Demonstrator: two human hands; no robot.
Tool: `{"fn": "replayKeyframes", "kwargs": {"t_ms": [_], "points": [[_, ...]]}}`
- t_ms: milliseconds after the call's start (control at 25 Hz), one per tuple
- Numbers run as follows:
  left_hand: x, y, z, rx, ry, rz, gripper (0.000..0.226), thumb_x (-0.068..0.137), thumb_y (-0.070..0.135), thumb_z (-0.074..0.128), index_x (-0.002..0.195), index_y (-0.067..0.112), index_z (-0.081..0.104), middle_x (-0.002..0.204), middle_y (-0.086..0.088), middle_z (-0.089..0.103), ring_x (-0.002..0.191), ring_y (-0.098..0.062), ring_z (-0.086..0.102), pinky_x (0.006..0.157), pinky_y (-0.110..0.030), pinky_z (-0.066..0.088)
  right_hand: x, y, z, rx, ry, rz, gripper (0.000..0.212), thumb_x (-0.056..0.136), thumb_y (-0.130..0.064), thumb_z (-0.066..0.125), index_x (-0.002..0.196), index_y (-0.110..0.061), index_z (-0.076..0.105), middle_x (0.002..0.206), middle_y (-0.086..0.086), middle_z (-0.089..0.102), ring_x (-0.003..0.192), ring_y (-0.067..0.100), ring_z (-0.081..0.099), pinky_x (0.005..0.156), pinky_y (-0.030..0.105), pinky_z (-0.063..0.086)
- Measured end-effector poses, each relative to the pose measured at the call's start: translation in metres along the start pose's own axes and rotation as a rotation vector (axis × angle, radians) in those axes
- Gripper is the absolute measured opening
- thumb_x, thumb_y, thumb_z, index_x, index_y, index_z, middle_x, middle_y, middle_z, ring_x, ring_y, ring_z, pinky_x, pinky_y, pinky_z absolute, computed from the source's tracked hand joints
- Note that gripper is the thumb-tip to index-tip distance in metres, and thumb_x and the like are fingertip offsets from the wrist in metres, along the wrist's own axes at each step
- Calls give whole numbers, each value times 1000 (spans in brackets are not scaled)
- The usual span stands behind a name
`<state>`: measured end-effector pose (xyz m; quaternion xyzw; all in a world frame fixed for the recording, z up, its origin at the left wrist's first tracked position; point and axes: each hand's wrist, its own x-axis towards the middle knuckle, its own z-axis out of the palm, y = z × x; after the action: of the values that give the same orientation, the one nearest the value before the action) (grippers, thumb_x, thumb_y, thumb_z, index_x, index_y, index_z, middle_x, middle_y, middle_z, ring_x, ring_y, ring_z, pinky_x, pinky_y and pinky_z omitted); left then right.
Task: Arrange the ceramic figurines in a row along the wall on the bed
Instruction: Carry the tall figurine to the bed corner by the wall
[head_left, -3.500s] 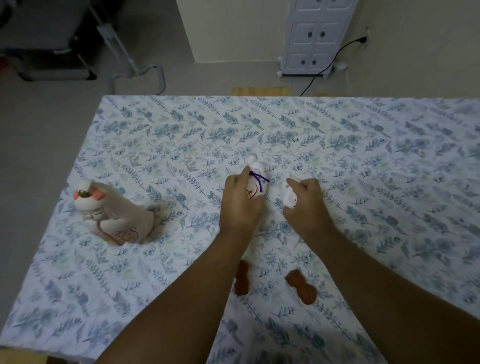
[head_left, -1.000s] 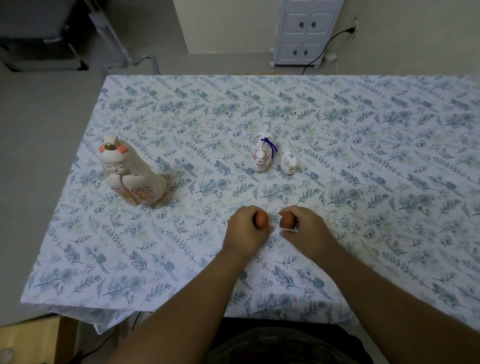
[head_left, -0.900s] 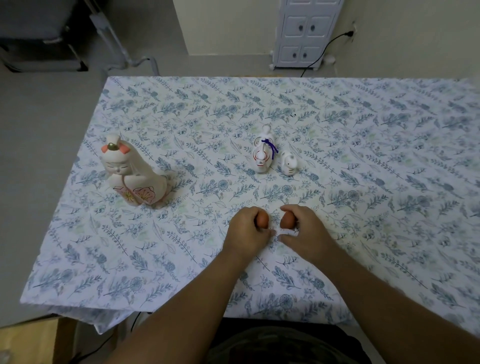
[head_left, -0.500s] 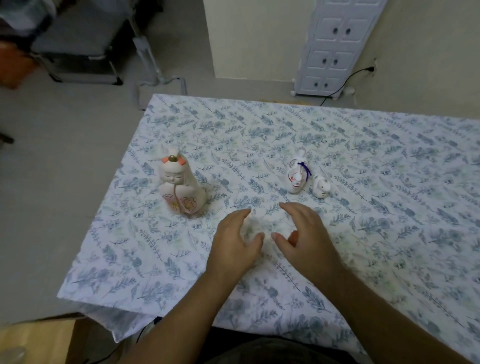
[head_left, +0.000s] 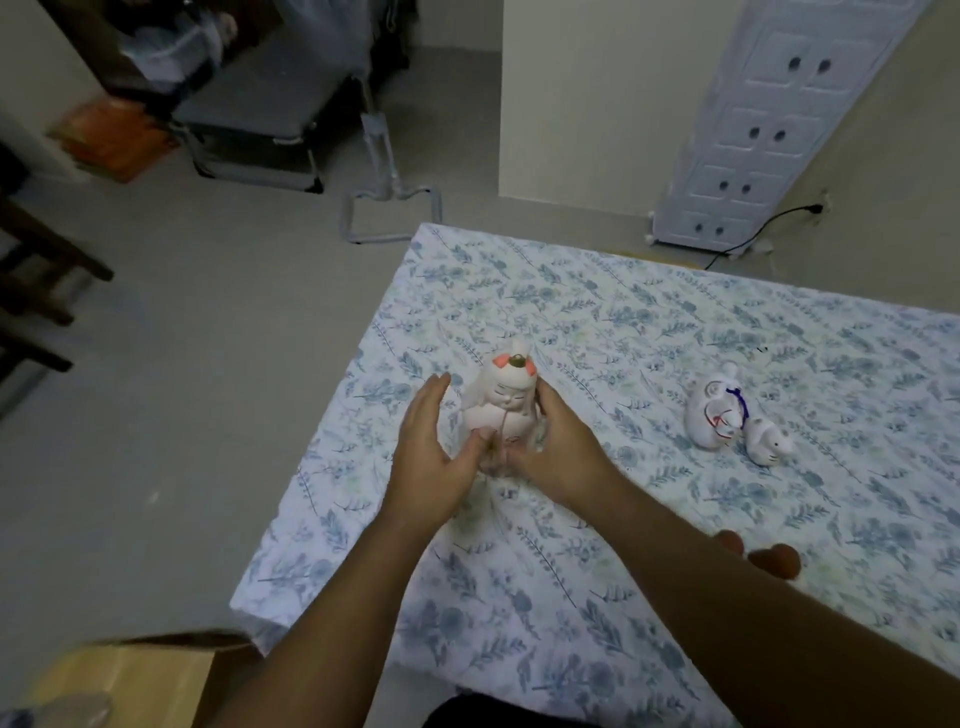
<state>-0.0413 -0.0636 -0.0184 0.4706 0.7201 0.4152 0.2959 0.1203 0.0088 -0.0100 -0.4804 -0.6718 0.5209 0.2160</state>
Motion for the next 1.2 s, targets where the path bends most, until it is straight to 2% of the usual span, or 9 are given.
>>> {"fn": "replayKeyframes", "kwargs": {"t_ms": [80, 200, 320, 440, 560, 680, 880, 1040, 1200], "points": [[10, -8, -1, -100, -183, -42, 69, 92, 37, 70, 153, 32, 36, 155, 12, 43, 141, -5, 40, 116, -42, 37, 4, 9, 10, 46, 41, -1, 78, 86, -9, 80, 143, -46, 42, 109, -44, 64, 102, -18, 64, 74, 5, 53], [14, -15, -2, -238, -244, -28, 64, 90, 31, 74, 148, 34, 44, 142, 16, 56, 127, -3, 55, 106, -46, 49, 2, 12, 10, 134, 74, 23, 78, 79, -4, 82, 129, -56, 52, 118, -15, 72, 108, 7, 71, 84, 29, 62], [15, -3, 1, -298, -243, 28, 60, 90, 30, 73, 144, 38, 49, 138, 16, 61, 122, -5, 60, 101, -46, 53, -10, 5, -9, 123, 135, 1, 83, 72, -19, 89, 121, -72, 48, 113, -22, 73, 101, -4, 70, 75, 14, 58], [18, 32, 14, -389, -278, 86, 58, 90, 37, 72, 143, 42, 50, 132, 21, 63, 122, -6, 60, 100, -43, 54, -33, -9, -40, 119, 304, -30, 81, 66, -42, 90, 123, -75, 43, 111, -34, 69, 103, -11, 65, 77, 2, 49], [20, 80, 41, -438, -330, 172, 52, 91, 44, 67, 140, 49, 50, 129, 23, 63, 119, -6, 62, 90, -31, 58, -56, -15, -79, 197, 422, -96, 77, 71, -42, 87, 133, -65, 47, 115, -24, 71, 110, 1, 69, 90, 21, 57], [18, 134, 87, -505, -448, 264, 46, 97, 39, 62, 141, 46, 50, 135, 22, 61, 121, -5, 61, 85, -20, 56, -86, -9, -134, 222, 546, -121, 79, 77, -38, 84, 145, -51, 45, 123, -11, 71, 116, 14, 69, 97, 42, 58], [5, 209, 190, -521, -667, 303, 44, 103, 28, 54, 146, 35, 48, 140, 19, 58, 124, 0, 58, 93, -22, 54, -139, 28, -229, 226, 757, -84, 77, 78, -23, 85, 135, -60, 47, 124, -9, 73, 114, 12, 71, 96, 37, 58], [-12, 256, 302, -462, -748, 297, 38, 106, 24, 48, 143, 32, 51, 133, 17, 61, 117, 3, 60, 87, -17, 53, -170, 94, -315, 257, 875, -25, 79, 77, -9, 87, 134, -50, 51, 122, -1, 74, 113, 14, 71, 98, 45, 58], [-23, 294, 429, -396, -764, 227, 38, 107, 25, 45, 144, 31, 50, 142, 4, 53, 123, -5, 56, 101, -33, 52, -189, 175, -411, 283, 908, 48, 87, 78, -3, 86, 146, -40, 48, 122, -5, 74, 112, 9, 71, 92, 38, 61]]}}
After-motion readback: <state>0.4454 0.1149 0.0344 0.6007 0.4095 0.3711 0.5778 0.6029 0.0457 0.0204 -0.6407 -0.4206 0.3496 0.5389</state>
